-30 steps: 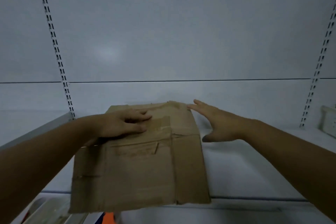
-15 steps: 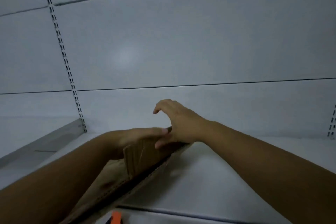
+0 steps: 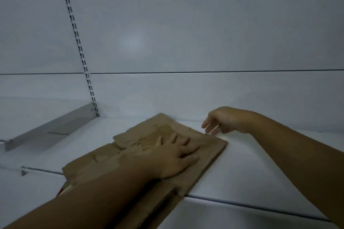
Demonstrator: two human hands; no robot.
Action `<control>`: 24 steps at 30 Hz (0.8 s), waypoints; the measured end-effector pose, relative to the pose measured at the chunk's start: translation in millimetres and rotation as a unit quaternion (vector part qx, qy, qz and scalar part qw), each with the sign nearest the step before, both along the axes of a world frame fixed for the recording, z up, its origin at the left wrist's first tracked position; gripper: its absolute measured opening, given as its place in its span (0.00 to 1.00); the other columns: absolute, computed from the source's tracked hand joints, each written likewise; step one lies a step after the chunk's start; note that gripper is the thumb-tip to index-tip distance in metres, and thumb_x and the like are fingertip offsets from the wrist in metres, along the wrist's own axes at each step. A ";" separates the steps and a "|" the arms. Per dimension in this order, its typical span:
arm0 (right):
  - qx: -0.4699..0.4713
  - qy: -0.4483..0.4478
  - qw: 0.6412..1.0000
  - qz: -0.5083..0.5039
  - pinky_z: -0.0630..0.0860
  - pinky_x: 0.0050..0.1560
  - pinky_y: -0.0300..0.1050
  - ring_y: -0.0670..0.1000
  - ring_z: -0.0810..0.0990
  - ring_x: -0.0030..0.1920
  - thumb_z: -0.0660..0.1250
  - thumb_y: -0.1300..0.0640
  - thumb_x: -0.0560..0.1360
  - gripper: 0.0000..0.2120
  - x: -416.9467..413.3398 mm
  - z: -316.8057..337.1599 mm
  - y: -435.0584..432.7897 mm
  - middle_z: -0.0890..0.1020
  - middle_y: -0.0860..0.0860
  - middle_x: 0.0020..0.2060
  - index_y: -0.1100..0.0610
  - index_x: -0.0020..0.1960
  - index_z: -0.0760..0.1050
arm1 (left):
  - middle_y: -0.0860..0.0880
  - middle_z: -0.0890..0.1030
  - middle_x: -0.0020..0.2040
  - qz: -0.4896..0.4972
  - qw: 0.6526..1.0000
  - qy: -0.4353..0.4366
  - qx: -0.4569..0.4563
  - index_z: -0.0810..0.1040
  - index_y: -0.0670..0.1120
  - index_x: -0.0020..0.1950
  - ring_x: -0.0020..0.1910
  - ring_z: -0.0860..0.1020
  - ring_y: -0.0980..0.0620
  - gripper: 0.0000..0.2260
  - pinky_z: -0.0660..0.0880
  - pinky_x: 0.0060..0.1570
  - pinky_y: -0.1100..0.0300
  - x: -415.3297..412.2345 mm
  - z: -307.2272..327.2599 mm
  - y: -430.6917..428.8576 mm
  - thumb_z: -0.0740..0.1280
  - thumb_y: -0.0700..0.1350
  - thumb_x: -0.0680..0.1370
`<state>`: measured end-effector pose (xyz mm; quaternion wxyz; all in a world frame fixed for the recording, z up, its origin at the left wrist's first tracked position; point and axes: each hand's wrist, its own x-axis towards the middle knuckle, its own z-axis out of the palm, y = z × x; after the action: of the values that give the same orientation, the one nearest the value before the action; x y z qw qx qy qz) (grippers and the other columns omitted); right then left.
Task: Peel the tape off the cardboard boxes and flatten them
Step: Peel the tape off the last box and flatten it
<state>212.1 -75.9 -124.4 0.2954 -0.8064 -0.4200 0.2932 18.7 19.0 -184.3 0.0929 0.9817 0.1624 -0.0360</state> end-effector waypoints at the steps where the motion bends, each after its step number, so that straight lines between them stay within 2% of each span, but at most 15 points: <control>1: -0.024 -0.090 0.996 -0.003 0.74 0.54 0.46 0.54 0.78 0.56 0.61 0.51 0.75 0.16 0.5 -4.0 3.0 0.81 0.55 0.55 0.58 0.55 0.79 | 0.54 0.49 0.78 0.000 1.000 0.003 0.000 0.48 0.67 0.73 0.76 0.41 0.48 0.24 0.35 0.69 0.35 0.8 0.6 -4.1 0.44 0.65 0.77; 2: -0.053 -0.187 0.981 0.000 0.71 0.59 0.47 0.54 0.75 0.60 0.60 0.48 0.76 0.19 -3.5 -10.9 7.2 0.77 0.56 0.62 0.59 0.61 0.75 | 0.54 0.49 0.78 -0.003 1.000 -0.002 0.009 0.49 0.67 0.73 0.76 0.41 0.47 0.24 0.34 0.68 0.35 2.2 -0.1 -5.7 0.45 0.66 0.77; 3: -0.063 -0.246 0.967 0.008 0.68 0.63 0.47 0.54 0.72 0.64 0.60 0.45 0.77 0.23 -11.3 -18.0 13.2 0.73 0.56 0.66 0.58 0.66 0.70 | 0.53 0.49 0.78 -0.003 1.000 -0.007 0.005 0.50 0.66 0.74 0.76 0.41 0.47 0.25 0.34 0.68 0.35 2.1 1.0 -7.0 0.46 0.66 0.77; 4: -0.064 -0.259 0.964 0.008 0.66 0.64 0.46 0.54 0.70 0.66 0.60 0.43 0.76 0.26 -20.2 -24.2 19.7 0.70 0.55 0.69 0.58 0.68 0.67 | 0.54 0.50 0.78 -0.009 1.000 -0.013 0.003 0.52 0.65 0.74 0.76 0.42 0.47 0.24 0.34 0.67 0.35 2.4 1.6 -6.7 0.48 0.65 0.77; 5: -0.059 -0.254 0.965 0.000 0.67 0.63 0.46 0.54 0.70 0.66 0.60 0.41 0.76 0.28 -27.3 -29.2 26.7 0.70 0.55 0.69 0.59 0.69 0.67 | 0.54 0.51 0.78 -0.018 1.000 -0.021 -0.003 0.54 0.64 0.74 0.76 0.43 0.47 0.24 0.34 0.67 0.34 0.7 3.7 -6.7 0.49 0.64 0.78; 7: -0.065 -0.259 0.963 -0.023 0.71 0.53 0.45 0.55 0.75 0.57 0.61 0.38 0.74 0.29 -38.1 -36.5 37.2 0.75 0.58 0.63 0.61 0.62 0.71 | 0.57 0.54 0.77 -0.055 0.997 -0.050 -0.027 0.59 0.64 0.72 0.76 0.46 0.50 0.22 0.36 0.67 0.35 -2.8 3.6 -5.3 0.51 0.63 0.78; 9: -0.085 -0.251 0.963 -0.051 0.70 0.44 0.43 0.55 0.76 0.51 0.61 0.35 0.72 0.31 -38.4 -39.0 39.3 0.77 0.60 0.60 0.62 0.58 0.73 | 0.56 0.61 0.75 -0.113 0.989 -0.095 -0.019 0.64 0.60 0.71 0.75 0.54 0.53 0.22 0.44 0.70 0.43 -10.7 3.8 -3.0 0.54 0.61 0.78; 10: -0.101 -0.240 0.964 -0.060 0.70 0.45 0.42 0.56 0.76 0.54 0.61 0.33 0.71 0.35 -36.0 -38.2 36.9 0.76 0.60 0.62 0.63 0.61 0.71 | 0.54 0.66 0.73 -0.139 0.982 -0.125 -0.007 0.68 0.56 0.70 0.72 0.61 0.53 0.22 0.52 0.72 0.48 -16.0 3.7 1.0 0.56 0.60 0.78; 12: -0.137 -0.204 0.966 -0.077 0.70 0.52 0.45 0.57 0.74 0.60 0.60 0.29 0.69 0.43 -29.6 -32.5 24.5 0.71 0.59 0.67 0.63 0.69 0.65 | 0.51 0.77 0.64 -0.172 0.969 -0.173 0.024 0.75 0.50 0.63 0.63 0.72 0.53 0.19 0.66 0.66 0.51 -29.7 6.9 17.9 0.58 0.57 0.78; 14: -0.139 -0.149 0.972 -0.115 0.72 0.55 0.48 0.57 0.74 0.60 0.61 0.28 0.67 0.46 -19.9 -26.8 3.1 0.71 0.58 0.68 0.62 0.70 0.65 | 0.52 0.79 0.60 -0.154 0.968 -0.193 0.051 0.77 0.50 0.60 0.59 0.73 0.54 0.16 0.70 0.61 0.51 -41.4 9.1 45.2 0.58 0.54 0.78; 15: -0.126 -0.124 0.973 -0.145 0.73 0.54 0.48 0.57 0.76 0.58 0.62 0.28 0.67 0.45 -14.3 -24.6 -11.6 0.72 0.58 0.66 0.62 0.68 0.67 | 0.52 0.77 0.61 -0.128 0.970 -0.199 0.059 0.76 0.51 0.62 0.61 0.72 0.53 0.16 0.70 0.62 0.52 -45.5 7.6 60.9 0.59 0.54 0.78; 17: -0.110 -0.116 0.968 -0.193 0.75 0.46 0.46 0.55 0.79 0.50 0.64 0.30 0.67 0.38 -7.6 -21.9 -44.6 0.78 0.57 0.58 0.62 0.60 0.76 | 0.52 0.73 0.66 -0.037 0.979 -0.192 0.050 0.73 0.52 0.66 0.66 0.69 0.50 0.19 0.67 0.64 0.53 -48.2 -0.1 87.1 0.59 0.56 0.77; 20: -0.087 -0.154 0.952 -0.251 0.69 0.33 0.40 0.48 0.78 0.40 0.61 0.32 0.70 0.27 -10.2 -25.6 -89.4 0.79 0.50 0.41 0.56 0.44 0.80 | 0.48 0.65 0.73 0.101 0.981 -0.168 -0.010 0.63 0.50 0.72 0.70 0.64 0.47 0.27 0.63 0.67 0.49 -30.1 -8.8 94.8 0.60 0.60 0.76; 22: -0.064 -0.164 0.940 -0.292 0.67 0.31 0.40 0.48 0.78 0.38 0.60 0.36 0.73 0.25 -13.2 -32.6 -115.0 0.80 0.52 0.40 0.57 0.43 0.80 | 0.45 0.59 0.76 0.160 0.972 -0.162 -0.057 0.56 0.48 0.75 0.73 0.58 0.43 0.34 0.58 0.70 0.44 -6.2 -7.6 81.0 0.62 0.60 0.74; 24: -0.029 -0.122 0.926 -0.358 0.68 0.31 0.40 0.49 0.77 0.38 0.60 0.39 0.75 0.24 -15.2 -37.8 -143.3 0.79 0.54 0.43 0.61 0.50 0.78 | 0.42 0.57 0.76 0.179 0.955 -0.176 -0.157 0.50 0.45 0.76 0.73 0.58 0.40 0.39 0.58 0.70 0.43 11.9 -3.8 59.0 0.65 0.58 0.73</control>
<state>196.9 -219.2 -162.2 0.3040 -0.9407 -0.1279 0.0798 30.6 78.1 -188.1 0.2779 0.9003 0.3088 0.1298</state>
